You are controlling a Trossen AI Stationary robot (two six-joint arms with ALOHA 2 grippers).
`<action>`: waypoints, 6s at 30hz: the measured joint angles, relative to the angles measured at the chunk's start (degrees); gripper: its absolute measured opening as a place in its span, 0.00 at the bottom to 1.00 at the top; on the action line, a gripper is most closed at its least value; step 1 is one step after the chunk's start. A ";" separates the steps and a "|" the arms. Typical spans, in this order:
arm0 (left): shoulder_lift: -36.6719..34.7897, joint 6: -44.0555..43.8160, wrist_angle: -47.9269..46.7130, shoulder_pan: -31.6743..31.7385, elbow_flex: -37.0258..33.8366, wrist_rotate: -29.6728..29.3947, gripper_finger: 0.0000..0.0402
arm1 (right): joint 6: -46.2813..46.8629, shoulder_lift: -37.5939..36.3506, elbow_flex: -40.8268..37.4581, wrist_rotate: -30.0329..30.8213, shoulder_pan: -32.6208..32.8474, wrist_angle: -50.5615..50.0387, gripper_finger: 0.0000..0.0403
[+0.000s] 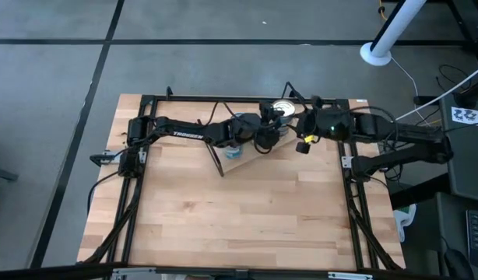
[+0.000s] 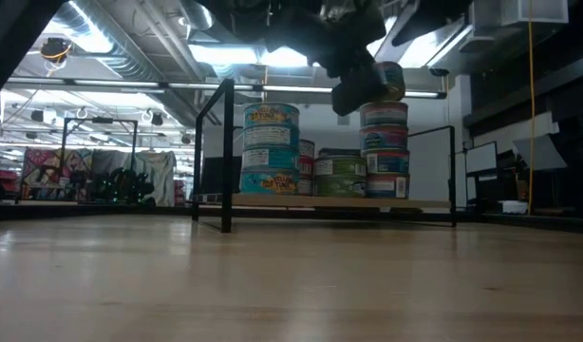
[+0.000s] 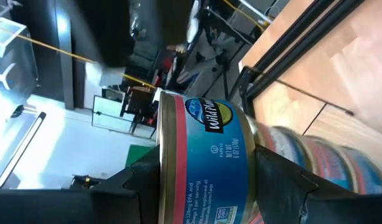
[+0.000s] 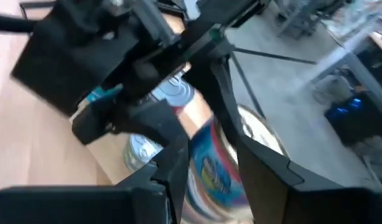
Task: Stack canned seafood by type on shelf
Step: Stack the blue and pink tuna can on the shelf on top of the other blue and pink tuna can, then return to Home Position
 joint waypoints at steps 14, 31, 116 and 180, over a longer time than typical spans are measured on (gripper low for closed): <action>0.00 0.02 -0.90 0.13 -0.02 4.21 0.49 | -1.38 5.97 0.00 -9.85 -8.92 3.74 0.34; 0.02 -1.81 -0.83 0.53 -0.02 4.12 0.49 | -2.37 7.10 0.09 -8.18 -8.90 4.28 0.34; -14.21 -12.23 -17.92 -8.17 -0.02 -10.55 0.36 | -2.40 -4.69 3.56 -5.78 -8.79 3.04 0.34; -114.92 -63.70 -22.23 -11.20 -83.93 18.69 0.03 | 21.52 -60.13 -57.67 -34.39 -8.77 28.99 0.34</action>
